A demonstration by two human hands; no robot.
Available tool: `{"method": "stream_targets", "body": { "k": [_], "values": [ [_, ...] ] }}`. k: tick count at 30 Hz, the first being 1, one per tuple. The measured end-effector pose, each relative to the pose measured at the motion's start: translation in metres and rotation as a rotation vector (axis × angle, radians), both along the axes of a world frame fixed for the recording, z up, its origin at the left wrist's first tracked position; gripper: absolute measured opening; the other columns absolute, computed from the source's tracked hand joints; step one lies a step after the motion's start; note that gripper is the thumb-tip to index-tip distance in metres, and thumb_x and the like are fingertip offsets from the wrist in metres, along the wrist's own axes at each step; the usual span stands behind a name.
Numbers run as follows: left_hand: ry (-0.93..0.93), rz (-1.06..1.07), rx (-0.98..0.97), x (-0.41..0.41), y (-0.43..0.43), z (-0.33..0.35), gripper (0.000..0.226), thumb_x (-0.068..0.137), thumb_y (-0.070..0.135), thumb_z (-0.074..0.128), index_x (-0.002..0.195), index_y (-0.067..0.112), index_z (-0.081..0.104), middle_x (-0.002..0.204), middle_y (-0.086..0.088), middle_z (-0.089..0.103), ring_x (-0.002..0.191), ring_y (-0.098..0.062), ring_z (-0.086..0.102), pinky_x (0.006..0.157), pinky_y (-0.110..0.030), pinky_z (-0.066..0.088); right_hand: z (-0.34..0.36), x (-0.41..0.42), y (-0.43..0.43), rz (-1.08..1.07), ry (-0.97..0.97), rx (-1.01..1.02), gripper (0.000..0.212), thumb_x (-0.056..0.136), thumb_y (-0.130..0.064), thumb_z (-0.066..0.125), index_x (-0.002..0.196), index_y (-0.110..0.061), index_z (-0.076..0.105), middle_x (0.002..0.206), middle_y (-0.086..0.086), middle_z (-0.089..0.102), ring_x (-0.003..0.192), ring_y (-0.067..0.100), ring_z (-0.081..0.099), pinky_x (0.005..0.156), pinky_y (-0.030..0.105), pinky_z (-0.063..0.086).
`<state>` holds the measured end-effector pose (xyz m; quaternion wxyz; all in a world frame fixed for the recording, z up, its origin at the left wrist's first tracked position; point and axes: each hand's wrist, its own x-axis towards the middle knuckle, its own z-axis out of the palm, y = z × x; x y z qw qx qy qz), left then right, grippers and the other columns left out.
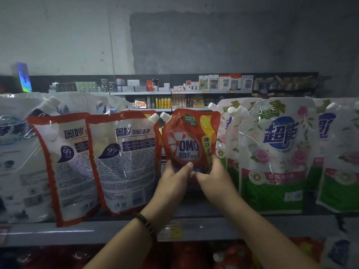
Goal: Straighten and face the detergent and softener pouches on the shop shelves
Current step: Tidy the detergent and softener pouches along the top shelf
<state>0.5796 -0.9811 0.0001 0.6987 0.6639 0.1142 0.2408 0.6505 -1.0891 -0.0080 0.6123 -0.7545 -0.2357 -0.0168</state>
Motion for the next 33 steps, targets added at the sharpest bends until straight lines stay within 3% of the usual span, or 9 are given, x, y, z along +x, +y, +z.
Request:
{"method": "stream_targets", "body": {
  "k": [3,8,11,14,17,21,25,29,33],
  "values": [
    [0.003,0.000,0.070,-0.013,0.006,-0.001,0.041,0.100,0.028,0.072,0.138,0.029,0.058,0.124,0.009,0.074,0.116,-0.012,0.071,0.108,-0.041,0.055,0.000,-0.014,-0.001,-0.087,-0.037,0.039,0.069,0.078,-0.043,0.077,0.140,-0.034,0.048,0.132,-0.009,0.062,0.121,0.014,0.063,0.101,0.044,0.059],
    [-0.066,0.125,0.305,-0.053,0.021,0.000,0.018,0.099,0.026,0.072,0.114,0.033,0.065,0.113,0.010,0.075,0.101,-0.004,0.073,0.088,-0.032,0.060,0.002,-0.034,0.006,0.012,-0.032,0.088,0.037,0.093,-0.024,0.078,0.121,-0.037,0.057,0.121,-0.010,0.063,0.111,0.007,0.064,0.092,0.036,0.061],
    [-0.163,0.291,0.510,-0.078,0.031,0.003,0.012,0.097,0.024,0.073,0.104,0.033,0.068,0.099,0.019,0.075,0.090,-0.001,0.072,0.071,-0.020,0.056,0.007,-0.046,0.015,0.102,-0.023,0.050,0.032,0.095,-0.025,0.076,0.119,-0.037,0.059,0.118,-0.012,0.065,0.110,0.005,0.064,0.091,0.030,0.058],
    [-0.253,0.530,0.695,-0.096,0.044,0.004,0.017,0.094,0.019,0.074,0.098,0.034,0.066,0.088,0.015,0.071,0.083,-0.004,0.069,0.061,-0.020,0.054,0.011,-0.057,0.026,0.158,-0.022,0.030,0.036,0.096,-0.027,0.076,0.126,-0.036,0.059,0.123,-0.013,0.064,0.115,0.003,0.061,0.092,0.024,0.052],
    [-0.327,0.753,0.779,-0.106,0.058,-0.001,0.028,0.091,0.011,0.077,0.105,0.029,0.060,0.101,0.015,0.062,0.093,-0.008,0.062,0.074,-0.042,0.059,0.015,-0.066,0.037,0.205,-0.032,0.025,0.041,0.097,-0.027,0.075,0.134,-0.035,0.057,0.128,-0.017,0.059,0.119,-0.001,0.056,0.095,0.021,0.051],
    [-0.302,0.809,0.771,-0.108,0.066,-0.016,0.058,0.087,0.014,0.080,0.137,0.024,0.051,0.128,0.016,0.046,0.121,-0.021,0.055,0.097,-0.056,0.056,0.016,-0.077,0.053,0.282,-0.030,0.022,0.048,0.097,-0.028,0.075,0.140,-0.035,0.056,0.132,-0.017,0.061,0.115,-0.002,0.062,0.078,0.010,0.054],
    [-0.234,0.714,0.625,-0.108,0.072,-0.024,0.082,0.088,0.020,0.079,0.158,0.028,0.036,0.152,0.013,0.041,0.145,-0.019,0.046,0.116,-0.054,0.048,0.011,-0.084,0.068,0.299,-0.017,0.029,0.068,0.089,-0.037,0.074,0.151,-0.038,0.047,0.141,-0.014,0.060,0.123,0.004,0.062,0.102,0.030,0.057],
    [-0.269,0.596,0.423,-0.109,0.076,-0.024,0.083,0.090,0.028,0.077,0.159,0.040,0.033,0.153,0.014,0.051,0.143,-0.012,0.052,0.116,-0.049,0.048,0.010,-0.088,0.071,0.311,-0.007,0.032,0.066,0.095,-0.025,0.074,0.154,-0.035,0.044,0.135,-0.018,0.063,0.119,0.000,0.064,0.102,0.028,0.057],
    [-0.243,0.590,0.413,-0.111,0.076,-0.020,0.079,0.094,0.015,0.075,0.160,0.037,0.038,0.150,0.018,0.056,0.139,-0.002,0.054,0.118,-0.042,0.047,0.009,-0.091,0.072,0.297,-0.013,0.027,0.069,0.093,-0.029,0.074,0.155,-0.037,0.044,0.137,-0.018,0.063,0.121,0.002,0.064,0.106,0.033,0.056]
  ]
}}
